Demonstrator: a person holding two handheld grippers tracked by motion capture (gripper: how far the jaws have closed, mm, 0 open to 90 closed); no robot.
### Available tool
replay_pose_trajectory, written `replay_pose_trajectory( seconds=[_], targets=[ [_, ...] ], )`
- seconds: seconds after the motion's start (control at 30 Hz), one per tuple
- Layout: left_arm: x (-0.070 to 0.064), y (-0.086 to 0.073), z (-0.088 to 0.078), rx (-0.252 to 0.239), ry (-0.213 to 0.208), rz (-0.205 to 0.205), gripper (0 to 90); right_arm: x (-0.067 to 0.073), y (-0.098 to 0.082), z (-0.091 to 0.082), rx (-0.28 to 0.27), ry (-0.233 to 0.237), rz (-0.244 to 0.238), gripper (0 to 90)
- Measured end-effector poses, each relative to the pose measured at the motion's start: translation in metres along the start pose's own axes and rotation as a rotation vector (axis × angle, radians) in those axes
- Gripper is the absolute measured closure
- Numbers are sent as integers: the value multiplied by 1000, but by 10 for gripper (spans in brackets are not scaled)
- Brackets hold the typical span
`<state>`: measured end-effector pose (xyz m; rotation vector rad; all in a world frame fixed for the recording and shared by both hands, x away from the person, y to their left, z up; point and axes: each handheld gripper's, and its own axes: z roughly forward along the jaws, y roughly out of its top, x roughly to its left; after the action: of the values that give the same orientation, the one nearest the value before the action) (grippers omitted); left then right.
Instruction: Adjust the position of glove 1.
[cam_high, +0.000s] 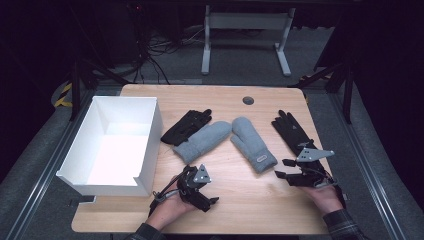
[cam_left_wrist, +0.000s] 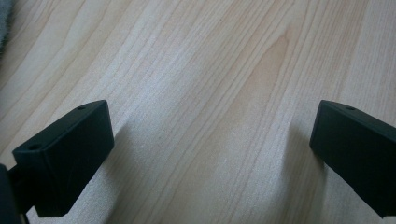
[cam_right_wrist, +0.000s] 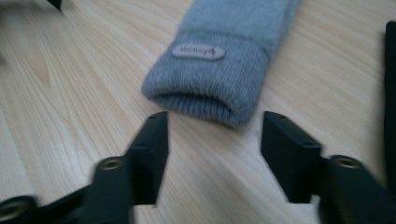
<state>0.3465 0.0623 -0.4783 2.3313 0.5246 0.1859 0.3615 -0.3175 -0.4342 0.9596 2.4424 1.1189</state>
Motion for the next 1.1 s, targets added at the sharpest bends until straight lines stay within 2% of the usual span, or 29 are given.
replay_pose_trajectory(
  seconds=[0.2,0.3,0.67,0.8,0.87,0.97,1.1],
  targets=[
    [0,0,0,0,1,0,1,-6,19,7,-17,27,-4,806],
    [0,0,0,0,1,1,1,-9,26,10,-19,27,-17,892],
    [0,0,0,-1,1,0,1,-20,45,30,-18,45,-27,900],
    [0,0,0,1,2,-3,1,-23,51,42,-14,46,-35,900],
    [0,0,0,1,2,-2,1,-24,53,47,9,42,-39,900],
    [0,0,0,-2,3,1,1,-27,55,51,10,46,-39,900],
    [0,0,0,-1,5,3,1,-28,55,59,41,50,-40,900]
  ],
)
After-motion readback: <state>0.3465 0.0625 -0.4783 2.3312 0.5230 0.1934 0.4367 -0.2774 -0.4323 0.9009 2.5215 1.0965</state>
